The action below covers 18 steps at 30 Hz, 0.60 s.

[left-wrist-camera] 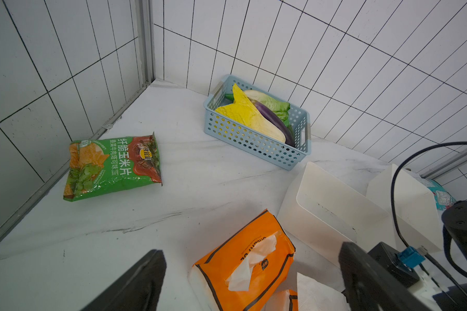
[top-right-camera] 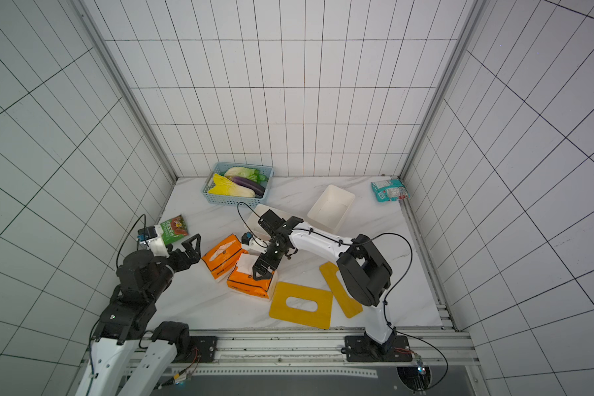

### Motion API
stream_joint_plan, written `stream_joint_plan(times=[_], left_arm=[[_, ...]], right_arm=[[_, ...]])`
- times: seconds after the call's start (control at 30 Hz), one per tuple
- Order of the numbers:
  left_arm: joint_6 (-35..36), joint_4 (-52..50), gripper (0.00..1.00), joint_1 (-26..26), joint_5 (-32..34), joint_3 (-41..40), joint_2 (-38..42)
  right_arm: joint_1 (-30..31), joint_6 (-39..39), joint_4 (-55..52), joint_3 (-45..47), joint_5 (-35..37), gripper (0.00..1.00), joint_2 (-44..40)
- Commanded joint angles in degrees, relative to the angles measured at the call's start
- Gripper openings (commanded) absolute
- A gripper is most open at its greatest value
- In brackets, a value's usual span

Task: Put the tissue paper into the tissue box
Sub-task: Pick up the paper towel from the center of the board.

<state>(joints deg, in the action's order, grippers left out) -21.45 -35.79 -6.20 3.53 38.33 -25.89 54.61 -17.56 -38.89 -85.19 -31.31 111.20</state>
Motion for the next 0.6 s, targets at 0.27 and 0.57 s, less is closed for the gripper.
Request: stream_joint_plan(times=[0.27, 0.57], left_arm=[[0.43, 0.90, 0.98, 0.25, -0.28, -0.58, 0.14], [0.46, 0.90, 0.98, 0.24, -0.45, -0.62, 0.15]], right_arm=[[1.50, -1.21, -1.27, 0.70, -2.56, 0.99, 1.03], [3.85, -0.63, -0.56, 2.73, -0.10, 0.99, 1.13]])
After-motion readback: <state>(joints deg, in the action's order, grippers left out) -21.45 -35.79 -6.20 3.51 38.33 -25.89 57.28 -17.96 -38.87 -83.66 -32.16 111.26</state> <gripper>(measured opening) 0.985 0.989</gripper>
